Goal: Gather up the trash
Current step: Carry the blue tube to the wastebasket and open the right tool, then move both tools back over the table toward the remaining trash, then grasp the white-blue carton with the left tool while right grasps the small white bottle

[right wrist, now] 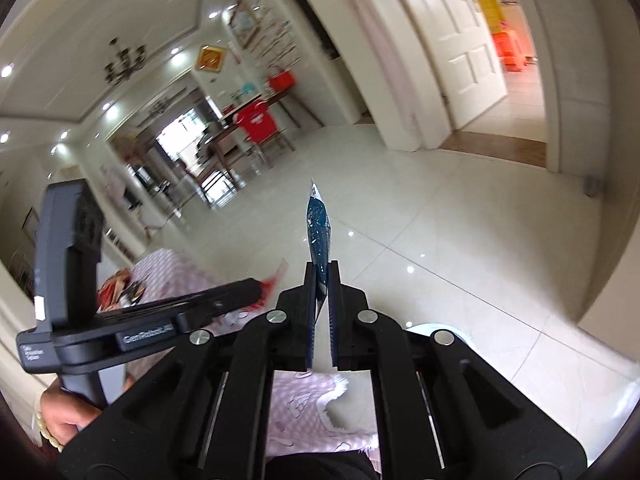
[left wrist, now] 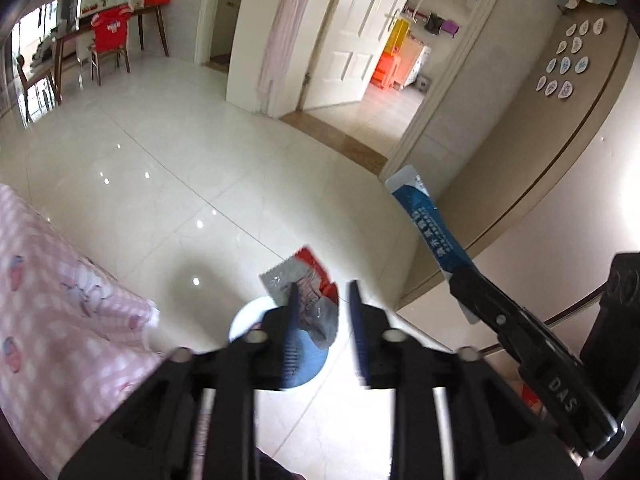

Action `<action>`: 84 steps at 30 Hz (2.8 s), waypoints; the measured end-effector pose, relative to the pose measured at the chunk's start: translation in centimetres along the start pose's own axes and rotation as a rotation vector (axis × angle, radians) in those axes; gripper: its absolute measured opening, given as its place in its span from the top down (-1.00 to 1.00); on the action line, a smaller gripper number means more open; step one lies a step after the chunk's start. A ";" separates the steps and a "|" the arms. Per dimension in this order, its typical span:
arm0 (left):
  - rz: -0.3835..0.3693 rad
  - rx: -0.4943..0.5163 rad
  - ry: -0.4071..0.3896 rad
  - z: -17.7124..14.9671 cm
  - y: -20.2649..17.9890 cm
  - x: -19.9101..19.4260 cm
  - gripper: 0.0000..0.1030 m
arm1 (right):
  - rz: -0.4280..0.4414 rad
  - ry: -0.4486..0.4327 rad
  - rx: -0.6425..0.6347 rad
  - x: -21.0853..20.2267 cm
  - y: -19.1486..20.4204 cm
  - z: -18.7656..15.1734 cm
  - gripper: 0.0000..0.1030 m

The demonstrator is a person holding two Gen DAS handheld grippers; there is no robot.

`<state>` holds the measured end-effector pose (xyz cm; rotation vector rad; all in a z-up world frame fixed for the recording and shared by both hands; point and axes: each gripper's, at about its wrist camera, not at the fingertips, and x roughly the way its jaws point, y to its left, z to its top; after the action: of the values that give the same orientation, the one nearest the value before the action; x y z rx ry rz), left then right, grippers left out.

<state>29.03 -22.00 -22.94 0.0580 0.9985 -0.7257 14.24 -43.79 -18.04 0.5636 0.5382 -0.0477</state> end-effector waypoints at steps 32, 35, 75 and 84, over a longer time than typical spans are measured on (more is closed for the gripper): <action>0.150 -0.129 -0.037 -2.1 5.4 -2.0 -0.48 | -0.065 0.099 0.037 4.4 -2.1 -0.9 -0.20; 0.154 -0.152 -0.034 -2.3 6.4 -2.2 -0.48 | -0.061 0.116 0.038 4.6 -2.2 -1.0 -0.20; 0.445 -0.614 -0.304 -20.6 32.4 -27.8 -0.58 | 0.337 0.359 -0.437 10.4 32.1 -11.2 -0.21; 0.405 -0.545 -0.271 -18.6 33.7 -25.3 -0.17 | 0.302 0.380 -0.470 13.4 32.6 -10.7 -0.23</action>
<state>26.36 23.98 -22.82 -0.2985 0.8577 -0.0731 26.79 -9.23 -16.15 0.1852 0.7982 0.4709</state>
